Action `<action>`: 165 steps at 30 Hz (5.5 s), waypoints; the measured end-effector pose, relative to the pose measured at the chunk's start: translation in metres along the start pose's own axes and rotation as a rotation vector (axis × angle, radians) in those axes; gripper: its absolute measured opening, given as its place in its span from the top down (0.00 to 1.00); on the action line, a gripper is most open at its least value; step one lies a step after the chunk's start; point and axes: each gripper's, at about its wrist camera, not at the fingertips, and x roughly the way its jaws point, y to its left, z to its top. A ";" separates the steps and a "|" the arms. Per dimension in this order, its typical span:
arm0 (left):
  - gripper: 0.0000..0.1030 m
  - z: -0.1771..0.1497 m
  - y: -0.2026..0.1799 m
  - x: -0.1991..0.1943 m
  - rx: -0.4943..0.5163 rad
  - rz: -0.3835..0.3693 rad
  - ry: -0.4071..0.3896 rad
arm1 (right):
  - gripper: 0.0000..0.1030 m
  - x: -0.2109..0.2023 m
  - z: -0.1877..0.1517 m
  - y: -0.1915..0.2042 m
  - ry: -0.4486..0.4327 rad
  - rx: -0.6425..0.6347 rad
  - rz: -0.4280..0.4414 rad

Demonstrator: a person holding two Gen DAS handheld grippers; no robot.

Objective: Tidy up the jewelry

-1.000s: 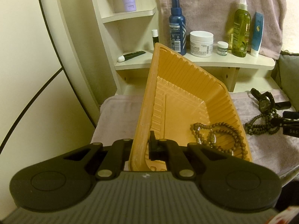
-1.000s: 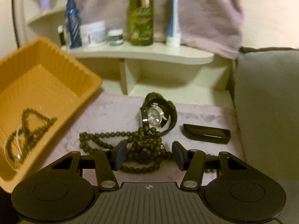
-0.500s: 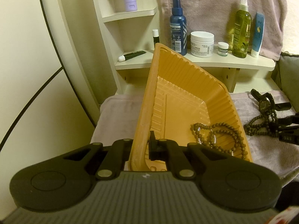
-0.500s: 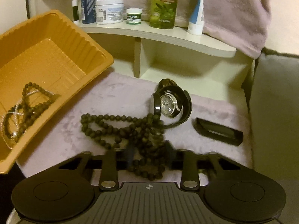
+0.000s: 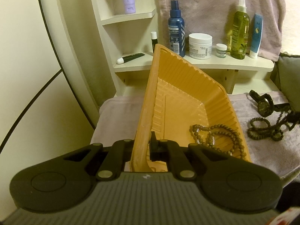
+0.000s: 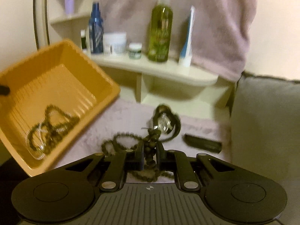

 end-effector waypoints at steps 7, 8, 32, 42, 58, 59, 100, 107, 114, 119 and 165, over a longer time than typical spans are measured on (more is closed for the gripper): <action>0.94 0.000 0.001 -0.002 -0.001 -0.008 -0.007 | 0.93 -0.036 0.026 0.000 -0.084 -0.030 -0.009; 0.93 0.000 0.001 -0.002 -0.001 -0.010 -0.008 | 0.93 -0.040 0.029 0.000 -0.096 -0.034 -0.009; 0.93 0.001 0.001 -0.004 -0.007 -0.019 -0.012 | 0.93 -0.105 0.118 0.024 -0.365 -0.098 0.092; 0.93 0.000 0.004 -0.002 -0.017 -0.024 -0.011 | 0.93 -0.119 0.166 0.055 -0.483 -0.109 0.231; 0.93 0.000 0.006 0.001 -0.031 -0.028 -0.007 | 0.93 -0.024 0.153 0.104 -0.227 -0.020 0.479; 0.93 -0.001 0.006 0.001 -0.031 -0.028 -0.007 | 0.93 -0.016 0.147 0.105 -0.204 -0.015 0.481; 0.93 -0.003 0.005 0.001 -0.025 -0.020 -0.007 | 0.45 0.001 -0.014 -0.009 0.092 0.399 0.197; 0.93 -0.003 0.005 0.001 -0.021 -0.019 -0.008 | 0.45 -0.001 -0.013 -0.017 0.042 0.327 0.114; 0.93 -0.003 0.004 0.000 -0.018 -0.016 -0.007 | 0.45 0.020 0.006 -0.012 0.003 0.149 0.046; 0.93 -0.002 0.003 0.000 -0.015 -0.014 -0.004 | 0.50 0.040 0.015 -0.012 0.009 0.070 0.027; 0.94 -0.001 0.002 0.001 -0.011 -0.009 -0.002 | 0.91 0.017 0.011 0.005 0.017 0.013 0.020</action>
